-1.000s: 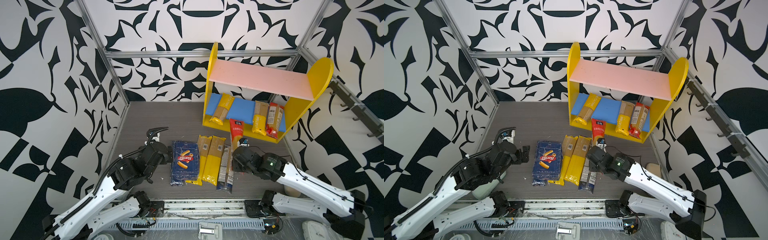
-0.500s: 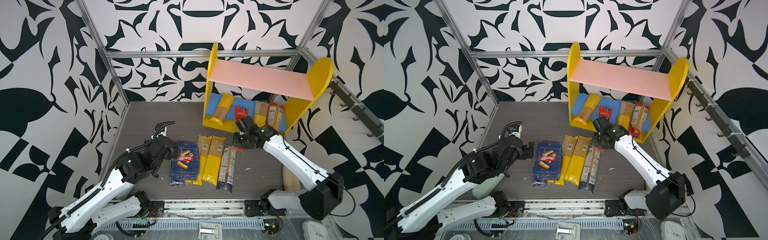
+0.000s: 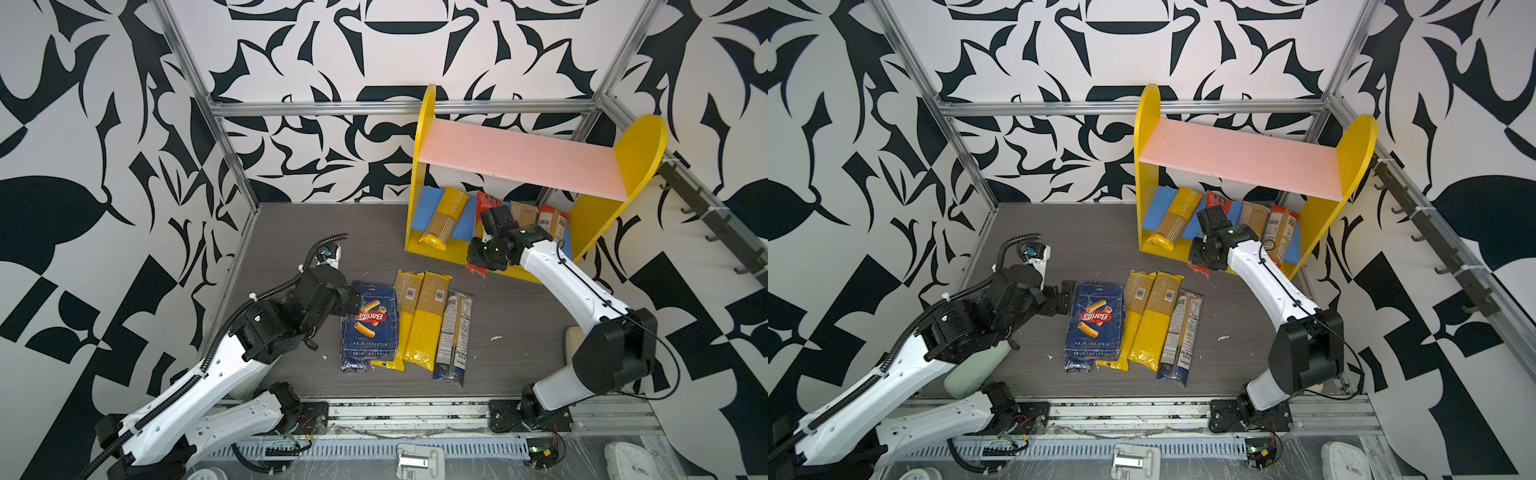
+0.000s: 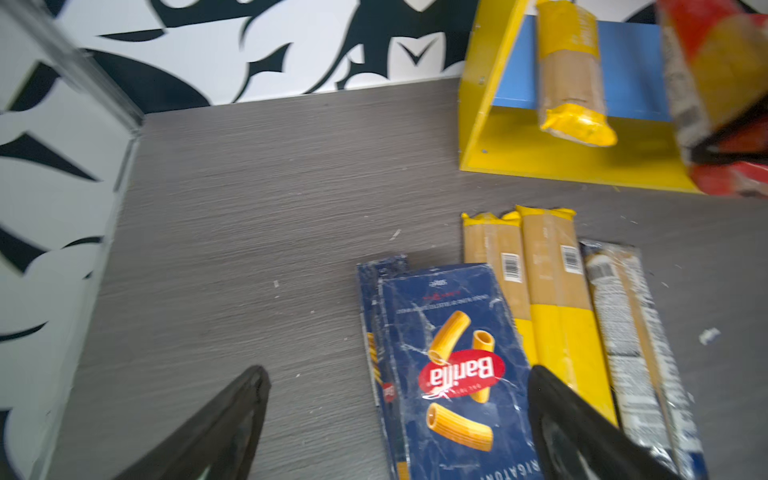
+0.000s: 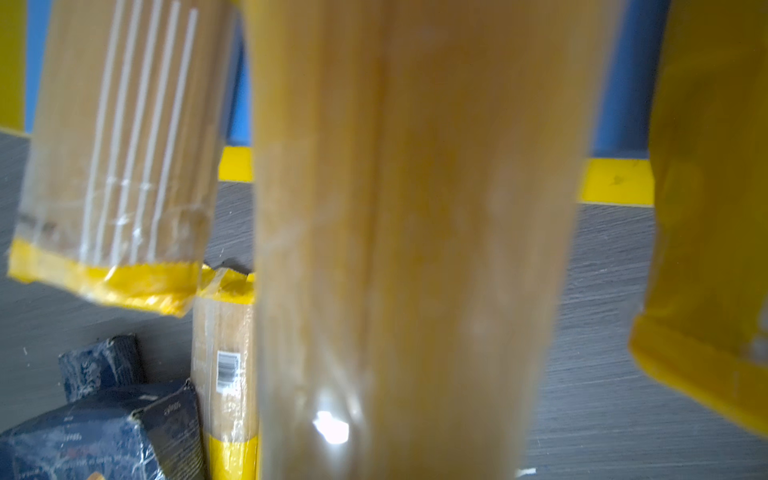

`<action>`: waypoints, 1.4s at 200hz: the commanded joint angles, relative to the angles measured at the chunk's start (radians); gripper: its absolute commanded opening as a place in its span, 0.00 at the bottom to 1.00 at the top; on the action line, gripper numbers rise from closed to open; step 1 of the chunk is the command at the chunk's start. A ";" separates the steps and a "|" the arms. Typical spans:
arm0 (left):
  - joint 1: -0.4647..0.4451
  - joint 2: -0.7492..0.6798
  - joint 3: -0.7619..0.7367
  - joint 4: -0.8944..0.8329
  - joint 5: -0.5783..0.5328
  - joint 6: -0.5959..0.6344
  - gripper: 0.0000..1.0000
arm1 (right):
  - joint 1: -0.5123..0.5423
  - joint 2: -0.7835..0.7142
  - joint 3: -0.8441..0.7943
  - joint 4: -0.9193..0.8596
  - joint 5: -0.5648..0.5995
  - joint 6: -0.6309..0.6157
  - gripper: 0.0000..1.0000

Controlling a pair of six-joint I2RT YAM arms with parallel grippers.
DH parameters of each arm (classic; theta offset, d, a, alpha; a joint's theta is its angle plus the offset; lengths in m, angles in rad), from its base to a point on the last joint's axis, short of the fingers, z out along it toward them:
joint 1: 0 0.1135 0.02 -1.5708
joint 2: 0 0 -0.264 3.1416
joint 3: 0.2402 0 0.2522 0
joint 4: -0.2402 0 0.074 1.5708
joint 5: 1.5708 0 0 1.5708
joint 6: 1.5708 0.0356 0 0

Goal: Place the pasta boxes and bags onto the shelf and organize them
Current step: 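Stand the red-and-white bag beside the PASTATIME bag with the right gripper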

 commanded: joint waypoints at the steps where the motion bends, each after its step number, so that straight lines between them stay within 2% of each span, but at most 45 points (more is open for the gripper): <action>1: 0.004 0.046 0.065 0.074 0.133 0.054 0.99 | -0.014 -0.013 0.111 0.156 0.010 -0.030 0.00; 78: 0.004 0.220 0.223 0.153 0.388 0.095 0.99 | -0.028 0.162 0.254 0.194 -0.048 0.000 0.00; 127: 0.005 0.216 0.223 0.133 0.366 0.097 0.99 | -0.027 0.247 0.299 0.213 -0.092 0.027 0.00; 168: 0.004 0.188 0.201 0.117 0.328 0.100 0.99 | -0.028 0.350 0.401 0.205 -0.178 0.045 0.00; 213: 0.007 0.163 0.186 0.100 0.294 0.103 0.99 | -0.028 0.438 0.485 0.193 -0.214 0.063 0.00; 243: 0.015 0.154 0.181 0.093 0.286 0.103 0.99 | -0.027 0.443 0.502 0.183 -0.199 0.063 0.00; 280: 0.019 0.149 0.176 0.092 0.271 0.103 0.99 | -0.028 0.379 0.473 0.140 -0.135 0.031 0.00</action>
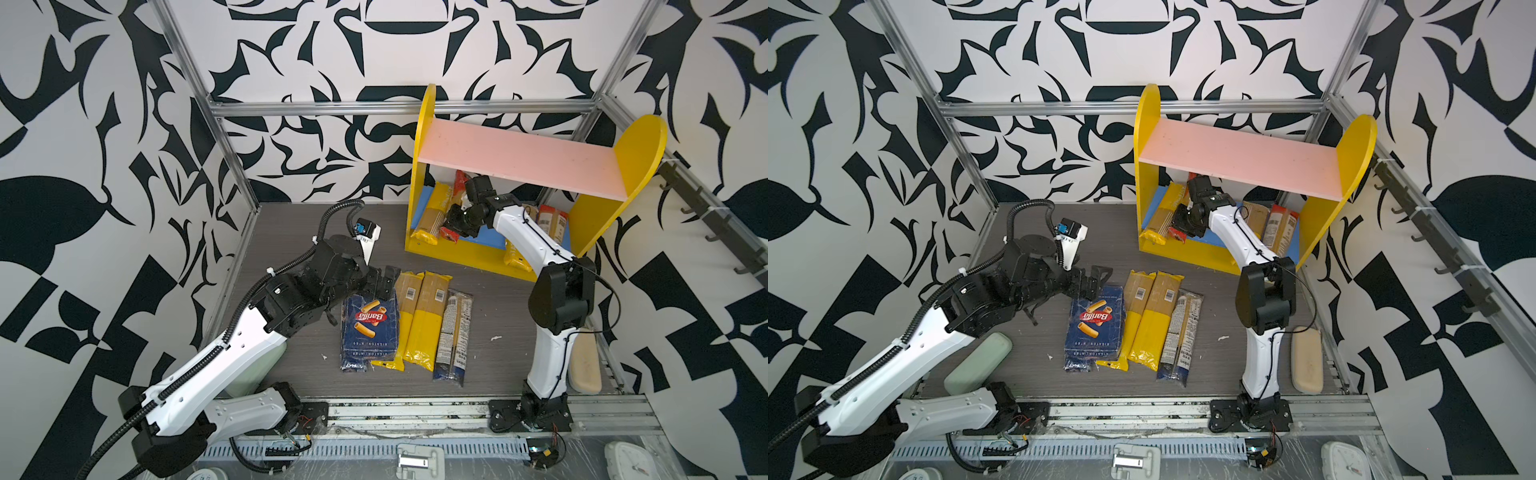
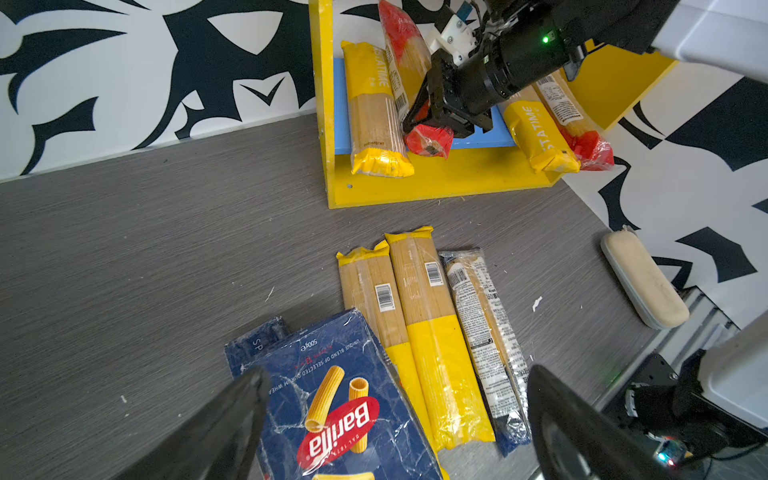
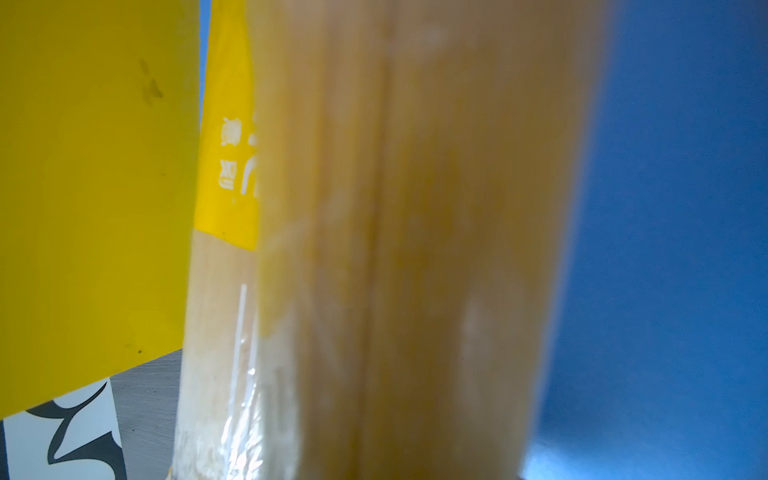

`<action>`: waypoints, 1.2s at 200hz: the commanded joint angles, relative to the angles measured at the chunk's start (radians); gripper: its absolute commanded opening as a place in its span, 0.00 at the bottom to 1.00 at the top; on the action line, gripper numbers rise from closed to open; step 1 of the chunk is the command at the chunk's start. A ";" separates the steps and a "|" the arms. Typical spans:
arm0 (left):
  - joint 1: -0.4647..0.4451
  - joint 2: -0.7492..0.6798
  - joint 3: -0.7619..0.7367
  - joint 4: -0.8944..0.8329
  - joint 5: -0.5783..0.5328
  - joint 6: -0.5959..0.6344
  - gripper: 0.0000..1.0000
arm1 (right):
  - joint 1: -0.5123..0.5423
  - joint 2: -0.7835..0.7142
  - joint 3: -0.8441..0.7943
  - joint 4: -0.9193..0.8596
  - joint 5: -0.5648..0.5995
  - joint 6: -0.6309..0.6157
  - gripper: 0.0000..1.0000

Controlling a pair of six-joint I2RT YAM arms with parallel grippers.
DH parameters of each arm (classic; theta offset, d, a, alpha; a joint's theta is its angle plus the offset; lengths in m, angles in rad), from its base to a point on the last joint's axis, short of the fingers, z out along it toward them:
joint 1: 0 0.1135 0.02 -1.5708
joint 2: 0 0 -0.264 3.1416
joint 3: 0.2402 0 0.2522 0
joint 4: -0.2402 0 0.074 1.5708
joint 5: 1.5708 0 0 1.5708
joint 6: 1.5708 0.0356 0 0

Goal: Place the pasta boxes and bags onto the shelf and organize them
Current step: 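Stand the red-and-white bag beside the PASTATIME bag with the right gripper, then open the right gripper and withdraw it toward the remaining bags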

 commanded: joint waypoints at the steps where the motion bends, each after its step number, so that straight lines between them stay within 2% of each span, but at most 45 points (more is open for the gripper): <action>1: 0.006 -0.019 -0.010 -0.025 -0.022 0.009 0.99 | 0.002 -0.059 0.007 0.059 0.092 -0.047 0.00; 58: 0.007 -0.045 -0.031 -0.017 -0.041 -0.012 0.99 | 0.003 -0.096 0.001 -0.004 0.174 -0.081 0.00; 77: 0.007 -0.052 -0.034 -0.022 -0.041 -0.019 0.99 | 0.003 -0.103 0.012 -0.014 0.181 -0.091 0.06; 107: 0.007 -0.057 -0.025 -0.026 -0.049 -0.024 0.99 | 0.002 -0.107 0.026 -0.023 0.183 -0.102 0.33; 118: 0.007 -0.055 -0.022 -0.028 -0.048 -0.025 0.99 | 0.002 -0.109 0.029 -0.026 0.173 -0.108 0.39; 124: 0.007 -0.056 -0.021 -0.028 -0.049 -0.024 0.99 | 0.003 -0.111 0.029 -0.028 0.173 -0.107 0.47; 136: 0.007 -0.056 -0.018 -0.030 -0.049 -0.024 0.99 | 0.003 -0.122 0.020 -0.022 0.173 -0.106 0.73; 146: 0.007 -0.057 -0.016 -0.032 -0.052 -0.026 0.99 | 0.002 -0.131 0.015 -0.023 0.183 -0.105 0.80; 152: 0.007 -0.058 -0.016 -0.033 -0.052 -0.028 0.99 | 0.002 -0.137 0.011 -0.022 0.189 -0.105 0.91; 240: 0.007 -0.114 -0.025 -0.052 -0.076 -0.052 0.99 | 0.003 -0.247 -0.076 -0.051 0.195 -0.099 0.94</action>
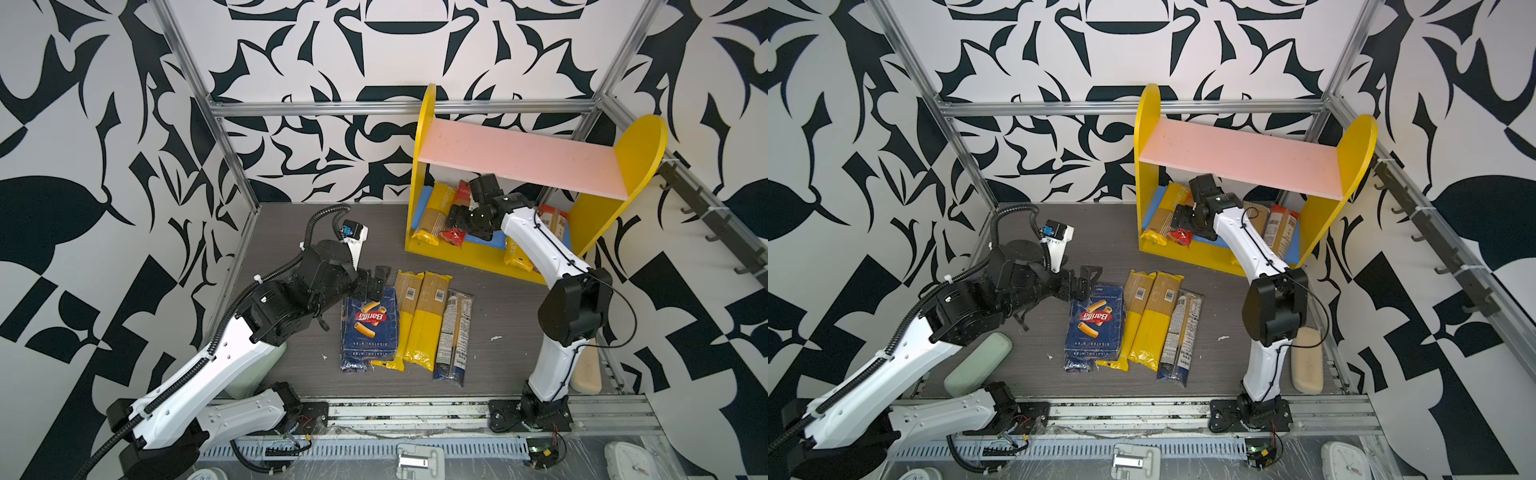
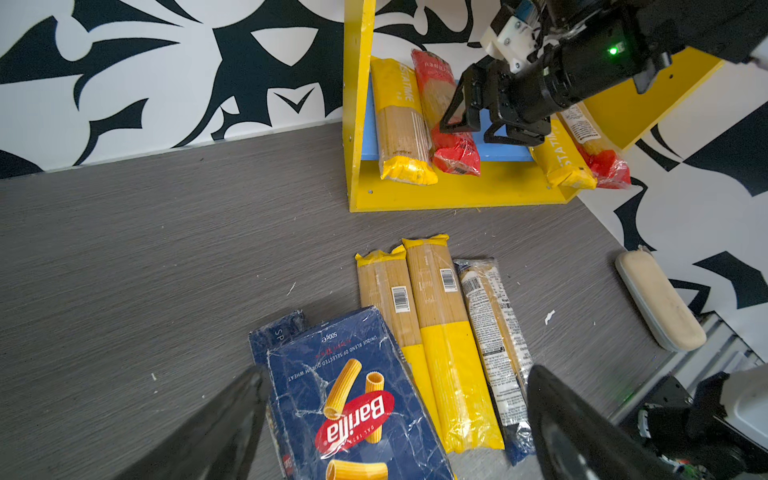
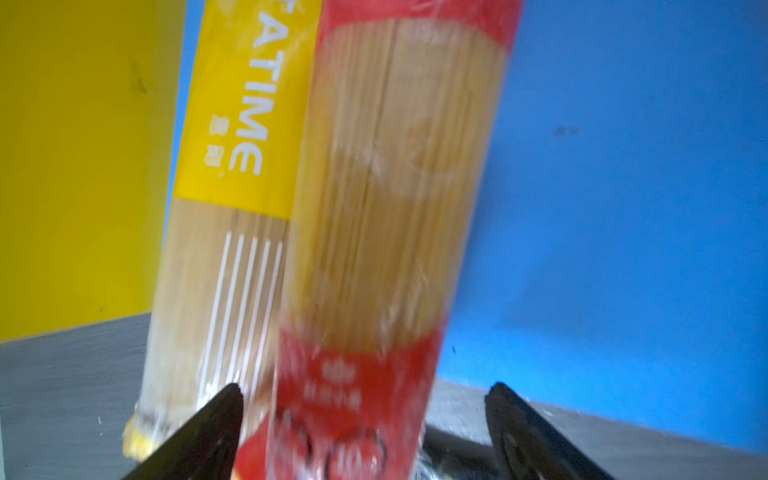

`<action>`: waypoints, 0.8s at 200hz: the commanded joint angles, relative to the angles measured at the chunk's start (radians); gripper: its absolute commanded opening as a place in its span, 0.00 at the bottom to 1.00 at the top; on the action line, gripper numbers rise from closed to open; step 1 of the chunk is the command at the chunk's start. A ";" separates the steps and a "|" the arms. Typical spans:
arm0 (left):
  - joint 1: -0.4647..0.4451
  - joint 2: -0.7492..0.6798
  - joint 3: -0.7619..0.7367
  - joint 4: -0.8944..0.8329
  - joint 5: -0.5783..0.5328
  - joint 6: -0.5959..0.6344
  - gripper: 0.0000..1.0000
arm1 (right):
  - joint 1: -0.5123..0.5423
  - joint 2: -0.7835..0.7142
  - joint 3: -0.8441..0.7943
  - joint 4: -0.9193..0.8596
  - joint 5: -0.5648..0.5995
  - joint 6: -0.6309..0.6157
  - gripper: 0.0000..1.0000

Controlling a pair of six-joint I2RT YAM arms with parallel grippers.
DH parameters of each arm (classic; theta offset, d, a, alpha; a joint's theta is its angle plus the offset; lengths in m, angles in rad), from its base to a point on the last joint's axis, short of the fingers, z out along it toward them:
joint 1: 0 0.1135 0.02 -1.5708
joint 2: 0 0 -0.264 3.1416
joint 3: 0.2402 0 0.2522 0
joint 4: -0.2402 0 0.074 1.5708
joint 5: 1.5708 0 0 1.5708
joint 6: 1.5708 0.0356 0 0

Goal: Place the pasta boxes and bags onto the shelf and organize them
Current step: 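Open the right gripper and withdraw it toward the remaining bags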

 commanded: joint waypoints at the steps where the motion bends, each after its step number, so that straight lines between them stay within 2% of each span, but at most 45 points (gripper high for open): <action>1: 0.004 -0.037 -0.003 -0.032 -0.017 -0.021 0.99 | -0.006 -0.097 -0.019 0.039 0.015 -0.004 0.94; 63: 0.004 -0.116 -0.053 -0.059 -0.026 -0.068 0.99 | -0.005 -0.221 -0.182 0.050 0.002 0.010 0.94; 102: 0.004 -0.164 -0.079 -0.077 -0.039 -0.107 0.99 | 0.019 -0.350 -0.318 0.060 0.003 0.035 0.94; 120: 0.004 -0.185 -0.093 -0.081 -0.043 -0.126 0.99 | 0.088 -0.421 -0.391 0.045 0.055 0.055 0.94; 160: 0.004 -0.229 -0.136 -0.104 -0.068 -0.154 0.99 | 0.313 -0.575 -0.566 -0.018 0.200 0.143 0.93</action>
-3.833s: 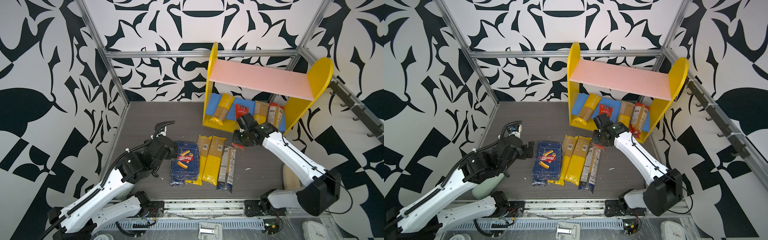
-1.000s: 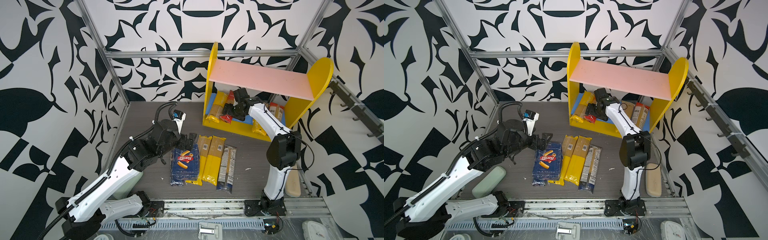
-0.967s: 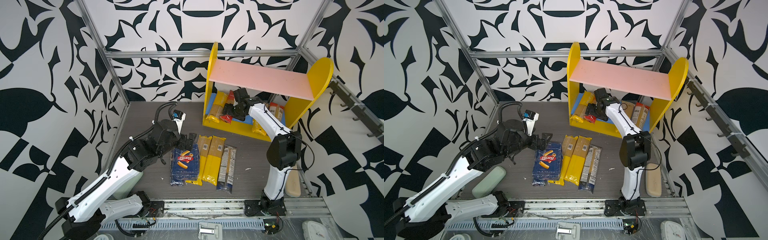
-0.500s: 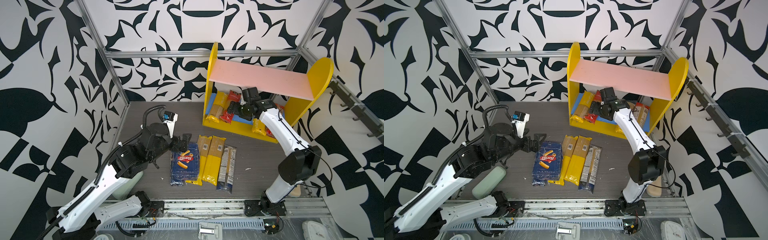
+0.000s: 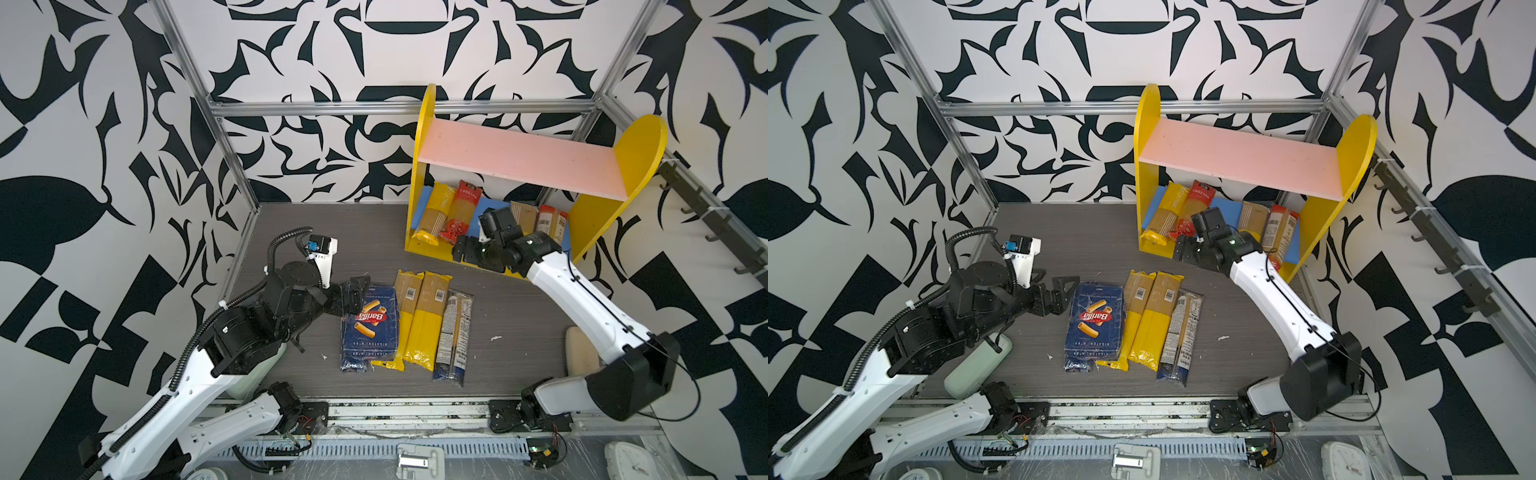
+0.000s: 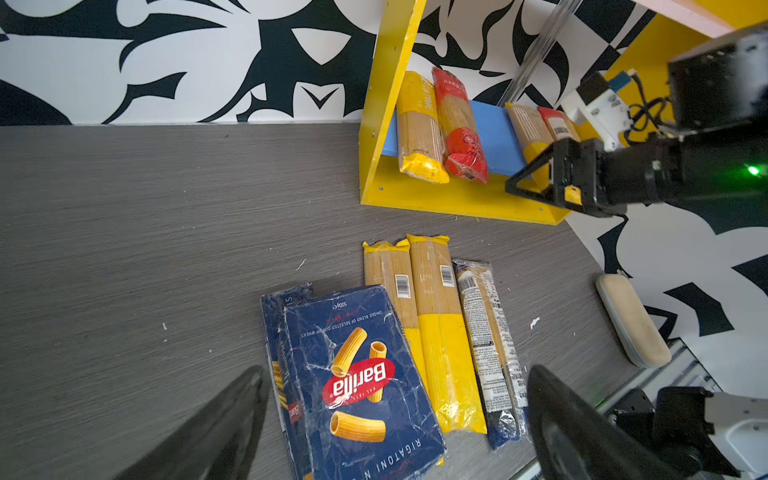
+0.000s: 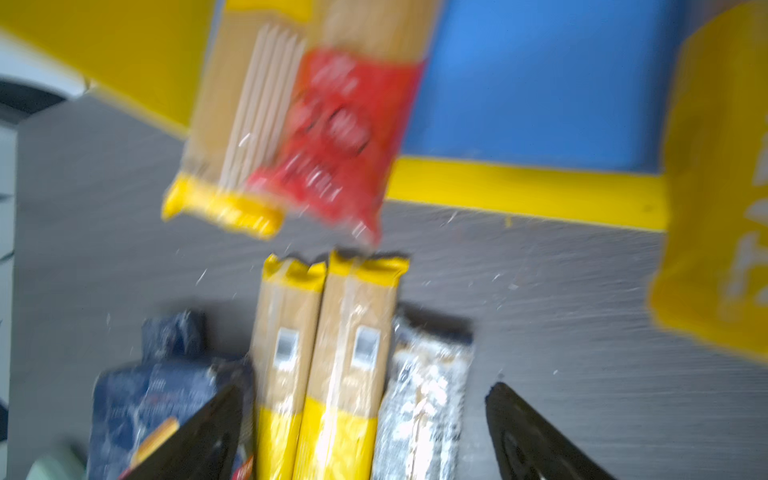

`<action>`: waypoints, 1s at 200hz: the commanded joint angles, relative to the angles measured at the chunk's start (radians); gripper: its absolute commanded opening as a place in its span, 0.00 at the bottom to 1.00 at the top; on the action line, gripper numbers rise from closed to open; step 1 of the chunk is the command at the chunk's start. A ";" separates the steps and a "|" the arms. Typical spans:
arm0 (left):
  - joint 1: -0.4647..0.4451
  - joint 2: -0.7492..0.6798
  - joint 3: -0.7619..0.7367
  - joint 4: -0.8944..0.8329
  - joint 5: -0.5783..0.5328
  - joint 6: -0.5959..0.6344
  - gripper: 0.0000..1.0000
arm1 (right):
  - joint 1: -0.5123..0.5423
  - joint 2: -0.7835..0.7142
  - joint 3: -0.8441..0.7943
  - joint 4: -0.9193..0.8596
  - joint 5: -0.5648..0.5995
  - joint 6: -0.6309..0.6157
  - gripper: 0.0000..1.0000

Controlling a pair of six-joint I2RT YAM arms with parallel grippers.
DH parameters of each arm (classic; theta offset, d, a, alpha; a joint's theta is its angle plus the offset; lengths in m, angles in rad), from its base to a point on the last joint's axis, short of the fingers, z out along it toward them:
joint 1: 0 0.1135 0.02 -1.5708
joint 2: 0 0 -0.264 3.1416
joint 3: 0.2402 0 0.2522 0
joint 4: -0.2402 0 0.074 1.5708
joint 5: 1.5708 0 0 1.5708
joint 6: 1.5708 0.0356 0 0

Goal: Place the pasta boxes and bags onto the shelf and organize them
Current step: 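Open the right gripper and withdraw it toward the remaining bags, then lower the right gripper onto the clear white-labelled spaghetti bag and grasp it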

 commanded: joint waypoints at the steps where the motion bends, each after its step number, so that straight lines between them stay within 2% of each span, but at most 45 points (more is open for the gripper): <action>1: 0.002 -0.028 -0.031 -0.041 -0.032 -0.036 0.99 | 0.105 -0.101 -0.093 -0.048 0.108 0.083 0.93; 15: 0.002 -0.040 -0.047 -0.042 -0.039 -0.044 0.99 | 0.167 -0.169 -0.178 -0.052 0.119 0.138 0.93; 46: 0.002 -0.058 -0.082 -0.076 -0.048 -0.063 0.99 | 0.309 -0.271 -0.307 -0.108 0.240 0.262 0.93; 92: 0.002 -0.055 -0.134 -0.063 -0.048 -0.100 0.99 | 0.514 -0.304 -0.434 -0.146 0.313 0.439 0.93; 124: 0.003 -0.063 -0.164 -0.051 -0.039 -0.122 0.99 | 0.624 -0.293 -0.540 -0.093 0.315 0.550 0.94; 151: 0.002 -0.077 -0.183 -0.056 -0.040 -0.129 0.99 | 0.684 -0.235 -0.581 -0.053 0.316 0.614 0.99; 200: 0.003 -0.097 -0.192 -0.075 -0.046 -0.132 0.99 | 0.708 -0.115 -0.609 0.055 0.288 0.632 0.99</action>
